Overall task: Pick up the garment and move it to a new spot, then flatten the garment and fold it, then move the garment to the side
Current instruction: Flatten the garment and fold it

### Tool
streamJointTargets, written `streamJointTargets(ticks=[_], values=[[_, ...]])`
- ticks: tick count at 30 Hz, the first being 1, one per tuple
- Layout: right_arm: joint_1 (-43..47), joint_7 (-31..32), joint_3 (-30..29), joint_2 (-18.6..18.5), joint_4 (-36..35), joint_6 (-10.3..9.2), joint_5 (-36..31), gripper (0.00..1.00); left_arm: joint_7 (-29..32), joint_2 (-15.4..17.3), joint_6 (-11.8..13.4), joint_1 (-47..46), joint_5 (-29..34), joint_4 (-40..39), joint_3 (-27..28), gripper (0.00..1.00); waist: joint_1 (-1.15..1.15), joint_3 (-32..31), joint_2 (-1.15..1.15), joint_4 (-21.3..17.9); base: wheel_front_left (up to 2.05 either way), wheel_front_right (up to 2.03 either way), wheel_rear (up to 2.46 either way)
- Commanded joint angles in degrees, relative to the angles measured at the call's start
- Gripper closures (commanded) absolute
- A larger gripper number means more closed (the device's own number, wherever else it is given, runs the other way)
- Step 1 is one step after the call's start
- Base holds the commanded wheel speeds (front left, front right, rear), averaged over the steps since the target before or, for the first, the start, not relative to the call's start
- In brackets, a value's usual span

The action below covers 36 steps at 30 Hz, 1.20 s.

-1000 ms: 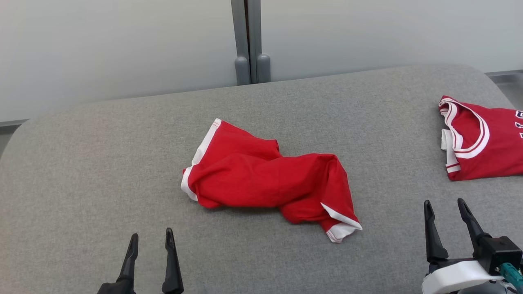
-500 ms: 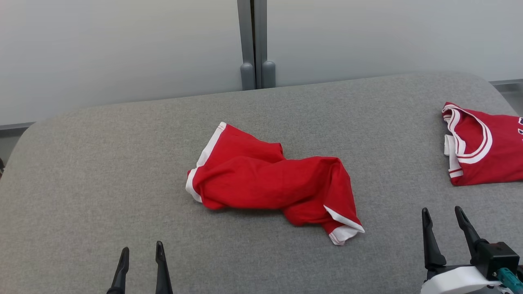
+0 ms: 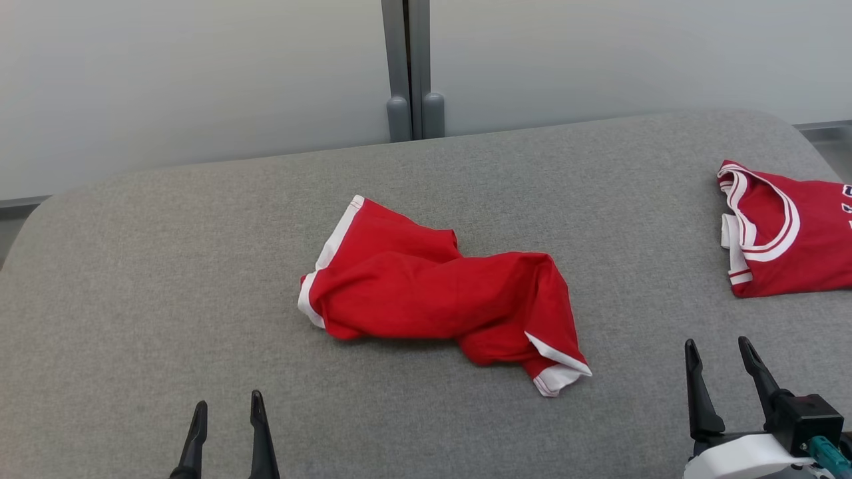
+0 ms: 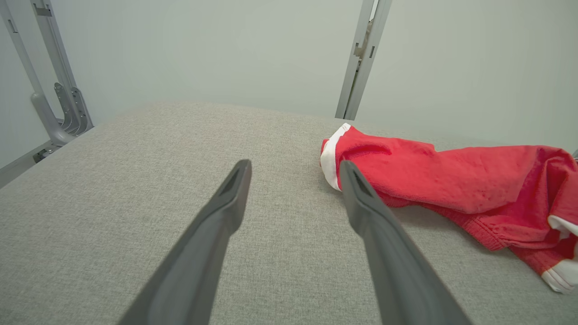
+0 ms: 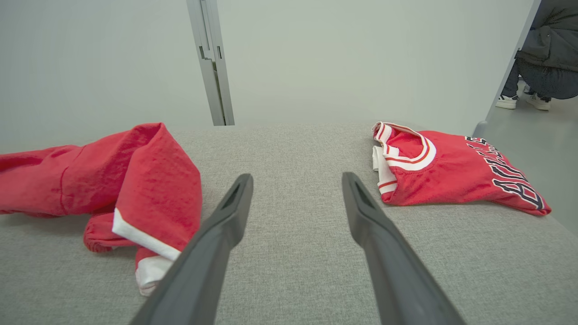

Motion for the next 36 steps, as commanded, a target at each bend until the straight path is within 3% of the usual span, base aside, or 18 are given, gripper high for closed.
streamJointTargets(ticks=[1, 8, 13, 21, 28, 36], values=[[-0.31, -0.15, -0.06, -0.08, 0.17, -0.09, 0.08, 0.00, -0.16, 0.05, 0.23, -0.60, -0.23, -0.14, 0.17, 0.00, 0.00, 0.14, 0.00, -0.09, 0.00, 0.00, 0.00], [-1.10, -0.15, -0.04, -0.08, -0.45, -0.09, -0.23, 0.00, -0.16, 0.05, -0.15, -2.17, -0.65, -1.71, -1.29, 0.00, 0.00, 0.66, 0.00, -0.87, 0.00, 0.00, 0.00], [-2.16, -0.15, 0.49, -0.08, -1.17, -0.09, -0.44, 0.00, -0.16, 0.05, -1.74, -4.99, -2.75, -0.96, -6.05, 0.00, 0.00, 1.44, 0.00, -2.36, 0.00, 0.00, 0.00], [-5.62, -0.15, 2.45, -0.08, -2.77, -0.09, 0.08, 0.00, 0.94, 0.16, -5.09, -14.30, -9.41, 10.47, -18.81, 0.00, 0.00, 5.95, 0.00, -6.99, 0.00, 0.00, 0.00], [-8.11, -0.15, 2.96, -0.07, -3.57, -0.09, 1.60, 0.00, 6.37, 0.20, -4.71, -23.30, -14.85, 21.66, -25.43, 0.00, 0.00, 11.27, 0.00, -11.25, 0.00, 0.00, 0.00], [-9.60, -0.15, 2.54, -0.05, -3.72, -0.09, 2.53, 0.00, 6.41, 0.18, -3.10, -29.80, -21.82, 29.99, -27.92, 0.00, 0.00, 14.31, 0.00, -14.11, 0.00, 0.00, 0.00]])
